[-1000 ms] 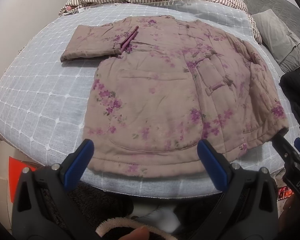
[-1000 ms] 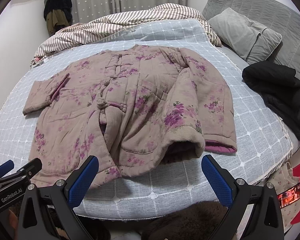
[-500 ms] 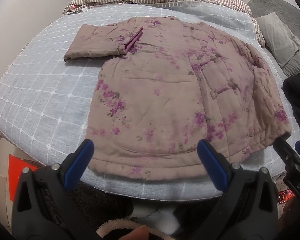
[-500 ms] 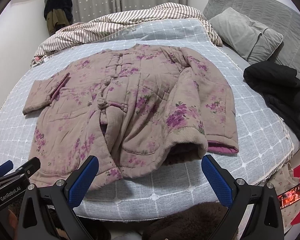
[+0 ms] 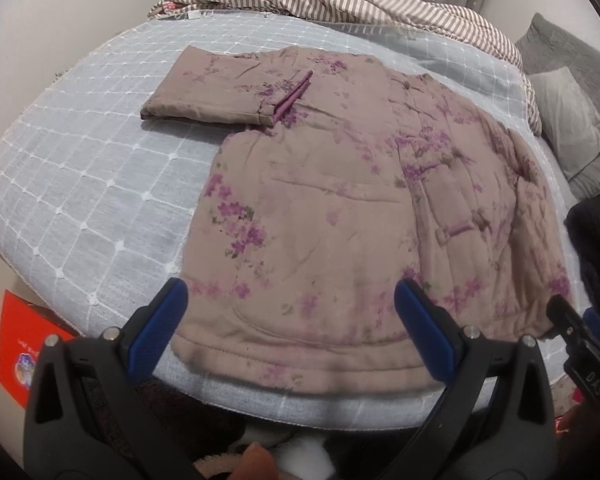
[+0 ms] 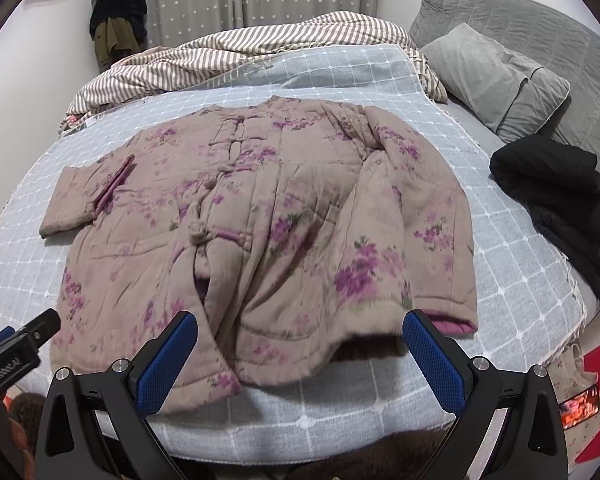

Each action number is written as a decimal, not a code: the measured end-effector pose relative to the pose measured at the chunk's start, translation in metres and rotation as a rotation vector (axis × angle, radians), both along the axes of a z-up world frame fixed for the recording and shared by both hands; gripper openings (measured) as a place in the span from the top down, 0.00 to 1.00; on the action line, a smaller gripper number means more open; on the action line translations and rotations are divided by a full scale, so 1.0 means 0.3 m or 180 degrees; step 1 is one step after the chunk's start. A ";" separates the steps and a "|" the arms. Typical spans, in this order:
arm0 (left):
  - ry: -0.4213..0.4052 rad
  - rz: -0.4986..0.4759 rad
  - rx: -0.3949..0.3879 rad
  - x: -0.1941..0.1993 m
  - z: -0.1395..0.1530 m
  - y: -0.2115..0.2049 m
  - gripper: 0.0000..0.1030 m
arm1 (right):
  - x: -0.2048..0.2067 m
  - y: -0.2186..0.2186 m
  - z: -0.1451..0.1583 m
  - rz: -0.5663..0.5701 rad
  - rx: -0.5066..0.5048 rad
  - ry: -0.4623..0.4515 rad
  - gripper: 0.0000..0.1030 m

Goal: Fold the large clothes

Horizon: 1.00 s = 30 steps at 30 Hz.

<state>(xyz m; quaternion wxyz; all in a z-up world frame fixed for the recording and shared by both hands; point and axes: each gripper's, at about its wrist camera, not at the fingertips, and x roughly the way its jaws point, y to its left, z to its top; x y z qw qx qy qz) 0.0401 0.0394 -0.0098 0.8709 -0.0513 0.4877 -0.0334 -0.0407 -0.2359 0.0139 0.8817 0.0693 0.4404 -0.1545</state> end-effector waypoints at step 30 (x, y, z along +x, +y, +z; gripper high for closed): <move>-0.0188 -0.1503 0.0046 0.804 0.039 -0.021 0.00 | 0.754 -0.445 0.022 0.1028 0.0431 0.0197 0.00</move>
